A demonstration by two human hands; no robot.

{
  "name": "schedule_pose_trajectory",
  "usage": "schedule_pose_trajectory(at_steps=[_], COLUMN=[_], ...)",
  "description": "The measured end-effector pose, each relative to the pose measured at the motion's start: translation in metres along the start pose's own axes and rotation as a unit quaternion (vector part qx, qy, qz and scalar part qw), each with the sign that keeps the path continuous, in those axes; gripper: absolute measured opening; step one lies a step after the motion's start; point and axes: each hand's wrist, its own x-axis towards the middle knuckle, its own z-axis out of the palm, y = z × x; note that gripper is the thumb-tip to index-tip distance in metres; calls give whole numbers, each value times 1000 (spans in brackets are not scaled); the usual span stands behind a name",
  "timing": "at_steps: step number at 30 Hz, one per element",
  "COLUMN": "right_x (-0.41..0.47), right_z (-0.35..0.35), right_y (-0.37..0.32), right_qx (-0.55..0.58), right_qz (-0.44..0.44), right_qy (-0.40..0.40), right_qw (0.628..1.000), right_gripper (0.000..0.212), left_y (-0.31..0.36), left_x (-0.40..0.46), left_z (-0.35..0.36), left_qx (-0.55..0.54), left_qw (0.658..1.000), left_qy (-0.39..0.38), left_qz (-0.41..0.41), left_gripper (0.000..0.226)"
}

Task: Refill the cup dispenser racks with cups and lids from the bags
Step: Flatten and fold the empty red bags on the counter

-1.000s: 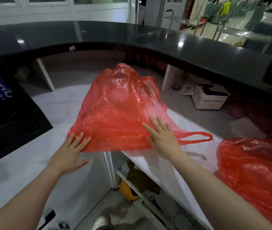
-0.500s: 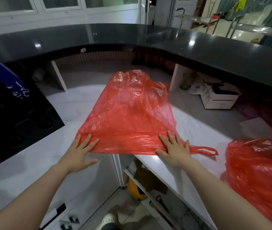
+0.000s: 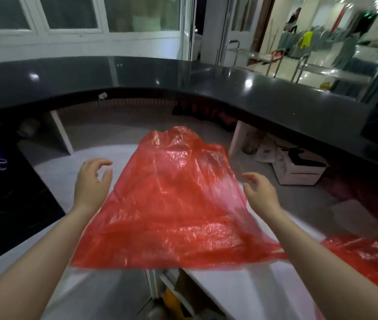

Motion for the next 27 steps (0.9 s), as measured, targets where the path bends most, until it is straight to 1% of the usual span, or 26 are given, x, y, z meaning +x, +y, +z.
schedule_pose_trajectory(at_steps=[2,5,7,8,10,11,12,13,14,16,17,19,21,24,25,27], right_x=[28,63,81,88,99,101,103,105,108,112,113,116,119,121,120,117], right_z=[8,25,38,45,56,62,67,71,76,81,83,85,88,82,78,68], right_y=[-2,-7,-7,-8,-10,-9,-9,-9,-8,-8,-9,-11,-13,-16,-16,-14], right_qx=[-9,-26,-26,-15,29,59,85,101,112,147,156,154,156,173,184,199], right_qz=[25,77,122,143,181,200,219,233,243,264,277,293,283,280,285,292], right_qy=[4,10,-12,-33,-81,-98,-111,-117,-118,-102,-96,-102,-111,-65,-45,-8], right_qw=[1000,997,992,989,980,973,966,960,956,948,943,938,940,942,940,935], right_gripper=[31,35,42,42,37,41,45,55,52,30,23,16,12,10,9,8], left_y=[-4,-6,-4,-2,1,1,1,0,-1,-5,-9,-18,-31,-49,-54,-63], left_x=[36,83,107,116,130,135,141,147,152,158,160,164,166,167,167,164], left_z=[17,41,55,61,73,78,82,87,91,97,99,101,101,100,101,103], left_qx=[-20,-77,-122,-156,-224,-244,-251,-250,-241,-228,-232,-249,-256,-236,-242,-277], left_qw=[999,989,973,956,911,891,877,868,862,852,847,839,833,811,799,784], left_qy=[-22,-95,-153,-189,-265,-299,-330,-358,-382,-416,-422,-418,-423,-482,-499,-501], left_qz=[-43,-87,-124,-159,-224,-239,-243,-239,-230,-221,-226,-243,-250,-234,-233,-240], left_gripper=[21,22,22,22,23,24,24,26,28,30,27,24,31,49,51,52])
